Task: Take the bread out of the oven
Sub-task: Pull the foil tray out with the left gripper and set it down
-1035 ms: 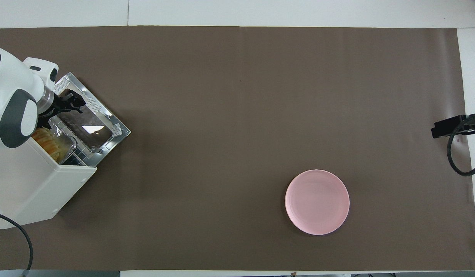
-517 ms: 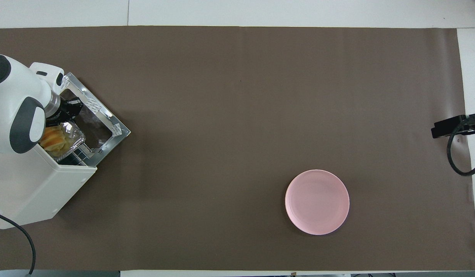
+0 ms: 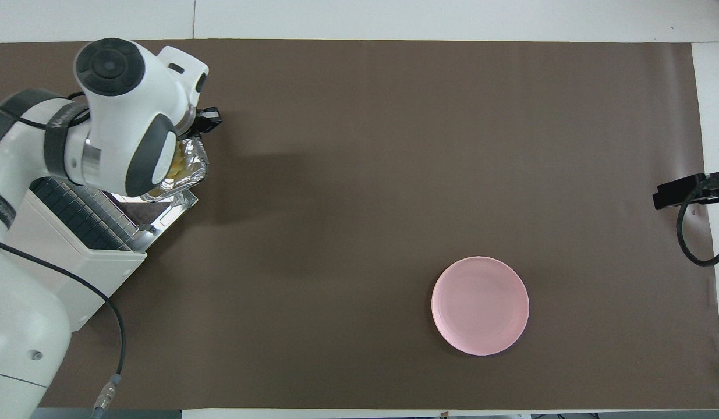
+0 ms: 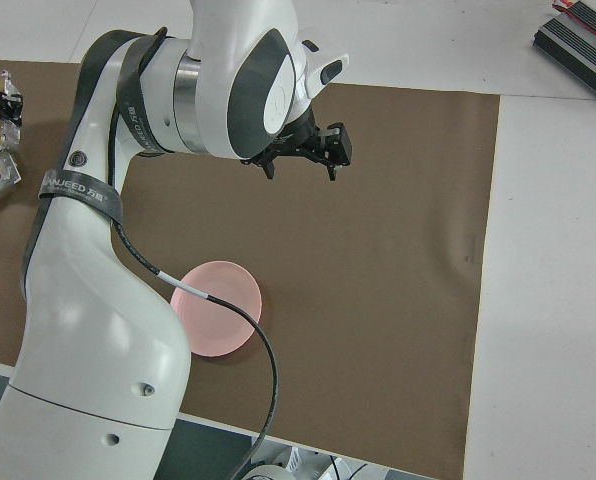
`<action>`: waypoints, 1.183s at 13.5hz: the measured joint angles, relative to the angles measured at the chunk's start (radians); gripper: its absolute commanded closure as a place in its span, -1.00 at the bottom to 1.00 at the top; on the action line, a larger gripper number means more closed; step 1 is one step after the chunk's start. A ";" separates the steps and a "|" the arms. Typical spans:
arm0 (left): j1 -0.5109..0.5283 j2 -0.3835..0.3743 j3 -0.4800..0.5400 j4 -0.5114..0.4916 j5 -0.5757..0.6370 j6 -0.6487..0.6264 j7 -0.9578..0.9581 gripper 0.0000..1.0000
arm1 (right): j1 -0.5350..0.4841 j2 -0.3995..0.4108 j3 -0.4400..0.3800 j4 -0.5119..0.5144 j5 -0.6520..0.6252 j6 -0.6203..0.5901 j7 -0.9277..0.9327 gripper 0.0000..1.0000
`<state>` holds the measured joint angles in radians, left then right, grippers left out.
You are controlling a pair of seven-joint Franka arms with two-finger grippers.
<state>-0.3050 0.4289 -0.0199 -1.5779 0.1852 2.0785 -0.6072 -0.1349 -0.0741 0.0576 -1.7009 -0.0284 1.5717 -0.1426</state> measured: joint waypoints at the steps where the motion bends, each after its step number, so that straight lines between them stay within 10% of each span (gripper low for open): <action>1: -0.053 0.036 -0.005 0.045 -0.010 -0.011 0.001 1.00 | 0.000 0.000 0.000 0.000 0.000 0.000 0.000 -1.00; 14: -0.400 0.097 -0.007 0.034 -0.080 -0.021 0.016 1.00 | 0.000 0.000 0.000 0.000 0.000 0.000 0.000 -1.00; 16: -0.398 0.099 -0.005 0.020 -0.080 -0.006 0.018 -0.13 | 0.000 0.000 0.000 0.000 0.000 0.000 0.000 -1.00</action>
<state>-0.7034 0.5280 -0.0248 -1.5575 0.1052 2.0728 -0.5897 -0.1349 -0.0741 0.0576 -1.7009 -0.0284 1.5717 -0.1426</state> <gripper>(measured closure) 0.982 0.000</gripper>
